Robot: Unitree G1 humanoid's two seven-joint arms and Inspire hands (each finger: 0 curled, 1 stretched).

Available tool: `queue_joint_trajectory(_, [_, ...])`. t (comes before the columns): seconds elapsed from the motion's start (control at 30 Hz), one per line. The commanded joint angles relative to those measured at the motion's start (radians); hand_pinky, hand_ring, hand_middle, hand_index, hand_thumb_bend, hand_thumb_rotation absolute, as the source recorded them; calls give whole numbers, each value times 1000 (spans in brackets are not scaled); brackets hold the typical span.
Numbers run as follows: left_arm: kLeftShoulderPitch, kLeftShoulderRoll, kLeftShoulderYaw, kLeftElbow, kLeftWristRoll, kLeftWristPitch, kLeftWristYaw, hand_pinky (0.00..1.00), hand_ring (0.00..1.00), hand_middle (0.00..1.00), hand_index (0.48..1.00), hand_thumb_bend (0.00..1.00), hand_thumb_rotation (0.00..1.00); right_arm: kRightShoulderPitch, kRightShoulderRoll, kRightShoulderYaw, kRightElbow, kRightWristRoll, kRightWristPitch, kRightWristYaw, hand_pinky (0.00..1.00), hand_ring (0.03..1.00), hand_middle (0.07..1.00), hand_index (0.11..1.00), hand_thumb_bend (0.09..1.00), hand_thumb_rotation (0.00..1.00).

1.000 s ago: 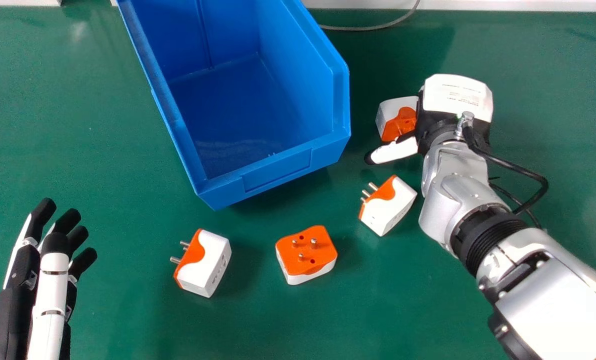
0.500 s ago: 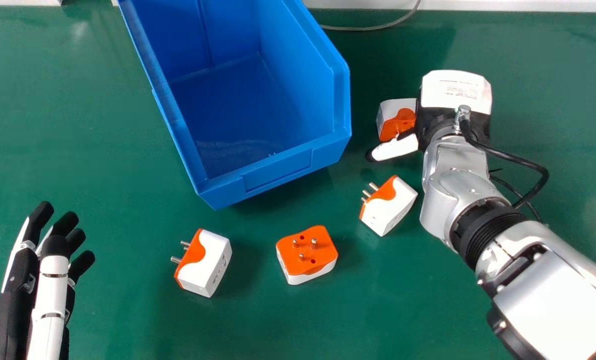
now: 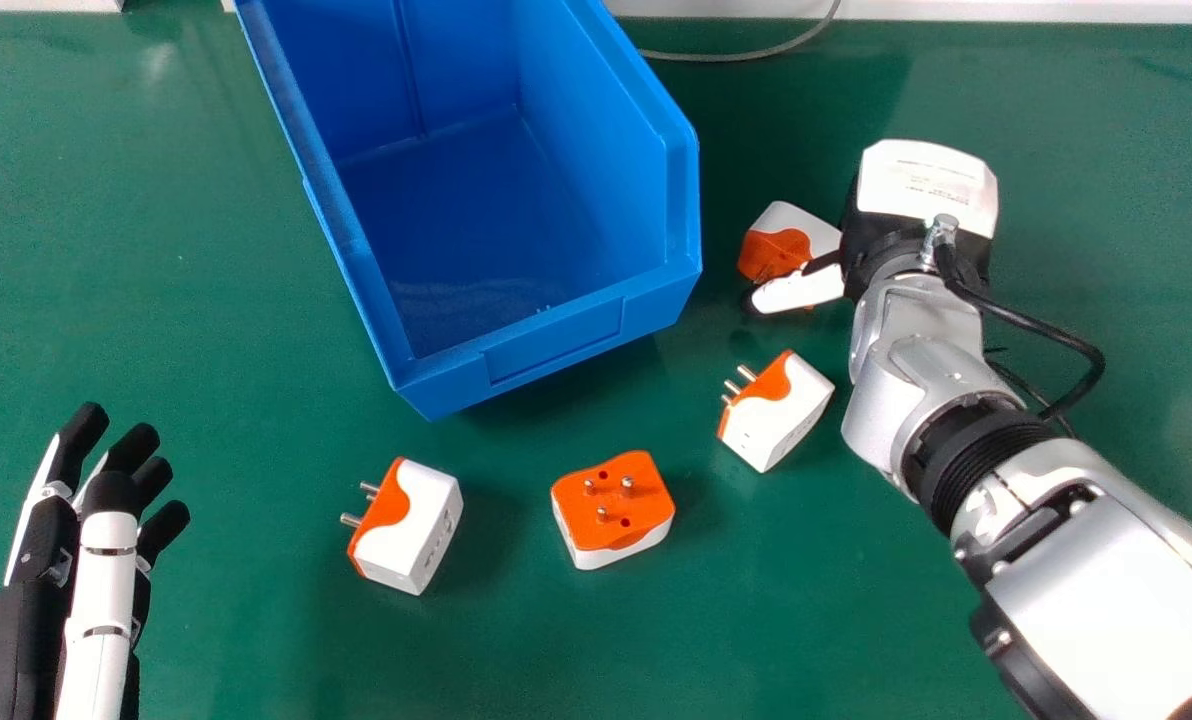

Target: Pick all objects and put in blue box

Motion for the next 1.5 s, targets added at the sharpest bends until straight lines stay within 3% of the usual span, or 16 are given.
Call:
queue_joint_trajectory(0.0, [11,-1,3,-14,6,-19,4,863,887,885,909,469,736,-49,-1,2,3,-5,6,-11,188,267,339,524,728,559])
queue_joint_trajectory(0.1, [13,-2,2,-14,8,-21,3,860,885,883,909,472,739,-46,-6,5,1,-7,-9,-12,165,242,313,491,723,572])
queue_joint_trajectory(0.17, [13,-3,1,-13,6,-24,0,861,885,883,910,478,741,-48,-7,9,3,-9,-9,-3,148,219,300,601,712,589])
queue_joint_trajectory(0.23, [12,-4,1,-11,6,-25,0,863,886,884,911,474,741,-48,-7,7,0,-5,-9,-3,145,217,299,613,708,601])
queue_joint_trajectory(0.37, [9,-4,3,-3,8,-31,-1,862,885,884,910,467,740,-44,-10,-2,-4,2,-19,-13,145,223,305,585,704,605])
queue_joint_trajectory(0.5, [13,-5,1,-13,10,-24,3,859,884,883,909,463,741,-45,-6,-14,-7,9,-13,-20,155,234,316,554,709,611])
queue_joint_trajectory(0.77, [19,-6,1,-12,0,-24,-2,859,884,883,910,459,739,-39,-8,6,-13,-9,-19,-25,162,244,324,530,726,610])
queue_joint_trajectory(0.93, [26,-7,-1,-29,3,-15,2,859,885,884,912,464,738,-32,-14,3,-16,-4,-45,-27,144,218,298,516,723,594])
queue_joint_trajectory(1.17, [31,-2,6,-25,-5,-20,-4,862,887,886,914,454,740,-8,-11,-27,-22,14,-99,-100,112,178,256,499,733,465])
queue_joint_trajectory(1.3, [31,4,10,-24,-28,-22,-18,865,889,887,914,447,737,11,-25,3,-22,-20,-140,-126,87,149,225,485,662,326])
queue_joint_trajectory(1.33, [30,7,11,-22,-38,-22,-25,867,890,888,914,448,734,14,-28,7,-19,-22,-149,-137,95,158,273,485,635,260])
queue_joint_trajectory(1.37, [29,8,13,-22,-42,-20,-27,867,890,888,914,448,734,17,-31,14,-17,-28,-156,-147,95,158,273,485,635,260])
queue_joint_trajectory(1.43, [29,9,15,-25,-43,-16,-27,873,893,889,915,450,728,21,-39,36,-13,-47,-170,-155,109,172,344,485,596,166])
queue_joint_trajectory(1.47, [28,11,16,-26,-43,-14,-27,873,893,889,915,450,728,24,-43,28,-17,-37,-185,-158,109,172,344,485,596,166])
